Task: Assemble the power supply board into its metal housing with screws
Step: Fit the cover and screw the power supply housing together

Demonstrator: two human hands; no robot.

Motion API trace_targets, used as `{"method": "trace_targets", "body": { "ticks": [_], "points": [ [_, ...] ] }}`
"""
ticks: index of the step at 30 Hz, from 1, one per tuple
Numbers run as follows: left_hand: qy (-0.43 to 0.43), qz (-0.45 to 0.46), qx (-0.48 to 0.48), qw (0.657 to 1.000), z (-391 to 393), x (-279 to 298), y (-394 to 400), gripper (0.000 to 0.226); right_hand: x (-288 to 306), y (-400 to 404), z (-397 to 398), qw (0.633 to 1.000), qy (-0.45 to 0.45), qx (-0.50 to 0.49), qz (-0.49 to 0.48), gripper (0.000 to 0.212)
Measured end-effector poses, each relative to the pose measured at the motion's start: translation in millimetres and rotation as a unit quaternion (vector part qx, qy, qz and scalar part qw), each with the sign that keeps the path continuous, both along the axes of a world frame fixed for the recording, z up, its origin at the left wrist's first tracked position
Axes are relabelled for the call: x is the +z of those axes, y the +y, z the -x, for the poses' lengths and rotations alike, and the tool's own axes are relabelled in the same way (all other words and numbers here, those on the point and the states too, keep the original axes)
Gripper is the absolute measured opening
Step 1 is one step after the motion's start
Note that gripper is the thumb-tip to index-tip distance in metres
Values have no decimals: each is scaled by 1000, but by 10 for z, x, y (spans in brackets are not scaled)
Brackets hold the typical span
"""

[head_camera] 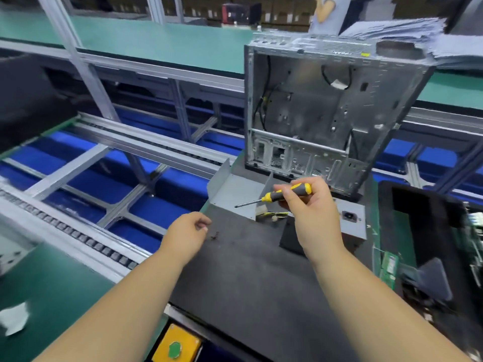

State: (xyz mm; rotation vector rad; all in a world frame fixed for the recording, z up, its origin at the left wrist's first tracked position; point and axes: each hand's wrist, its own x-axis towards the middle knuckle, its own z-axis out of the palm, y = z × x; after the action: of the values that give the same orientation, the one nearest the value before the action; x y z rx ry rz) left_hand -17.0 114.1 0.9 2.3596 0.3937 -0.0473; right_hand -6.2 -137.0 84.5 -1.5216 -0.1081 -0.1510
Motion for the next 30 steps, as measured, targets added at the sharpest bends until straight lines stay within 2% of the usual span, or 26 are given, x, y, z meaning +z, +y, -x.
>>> {"method": "trace_targets", "body": {
  "ticks": [8,12,18,24,30],
  "points": [
    [74,-54,-75,993,-143,-314,284,20,-148,549,-120,998,47,1,47,15],
    [58,-75,-122,988,-226,-405,251,18,-192,663,-146,996,62,-13,60,20],
    [37,-82,-149,985,-311,-471,201,16,-284,688,-157,996,66,-29,58,17],
    [26,-94,-139,985,-334,-504,132,12,-334,699,-164,996,70,-26,44,22],
    [33,-99,-143,984,-328,-492,60,11,-348,668,-154,997,68,-17,43,12]
  ]
}}
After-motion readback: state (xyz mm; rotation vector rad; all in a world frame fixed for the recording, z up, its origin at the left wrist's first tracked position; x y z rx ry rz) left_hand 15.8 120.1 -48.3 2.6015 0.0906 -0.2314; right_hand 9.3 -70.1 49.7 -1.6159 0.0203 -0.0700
